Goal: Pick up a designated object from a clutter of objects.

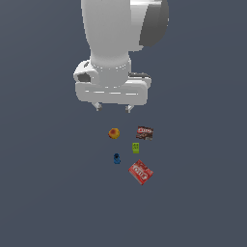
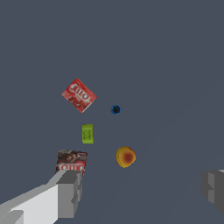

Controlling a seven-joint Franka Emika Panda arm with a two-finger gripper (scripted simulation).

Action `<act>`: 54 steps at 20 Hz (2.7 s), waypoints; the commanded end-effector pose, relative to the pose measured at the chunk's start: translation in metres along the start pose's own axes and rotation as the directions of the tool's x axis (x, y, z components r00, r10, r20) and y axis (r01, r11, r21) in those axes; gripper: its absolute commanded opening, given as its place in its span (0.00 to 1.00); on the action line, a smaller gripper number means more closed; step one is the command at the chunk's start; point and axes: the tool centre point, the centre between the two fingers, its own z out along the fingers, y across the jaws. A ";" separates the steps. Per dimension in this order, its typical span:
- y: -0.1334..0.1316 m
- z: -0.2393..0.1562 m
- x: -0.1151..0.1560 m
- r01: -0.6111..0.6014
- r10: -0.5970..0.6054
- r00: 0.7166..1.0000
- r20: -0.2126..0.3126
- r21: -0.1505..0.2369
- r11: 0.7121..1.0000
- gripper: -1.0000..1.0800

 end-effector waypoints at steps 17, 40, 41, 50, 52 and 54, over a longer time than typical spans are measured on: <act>-0.021 0.003 -0.003 0.030 -0.030 0.999 0.020 0.021 0.999 0.96; -0.011 0.182 0.051 -0.021 0.021 1.000 0.005 0.015 1.000 0.96; -0.011 0.189 0.052 -0.023 0.023 1.000 0.005 0.014 1.000 0.96; -0.008 0.220 0.054 -0.031 0.031 1.000 0.002 0.013 0.999 0.96; -0.008 0.219 0.053 -0.031 0.031 1.000 0.004 0.013 0.999 0.96; -0.008 0.220 0.053 -0.031 0.031 1.000 0.004 0.013 0.999 0.96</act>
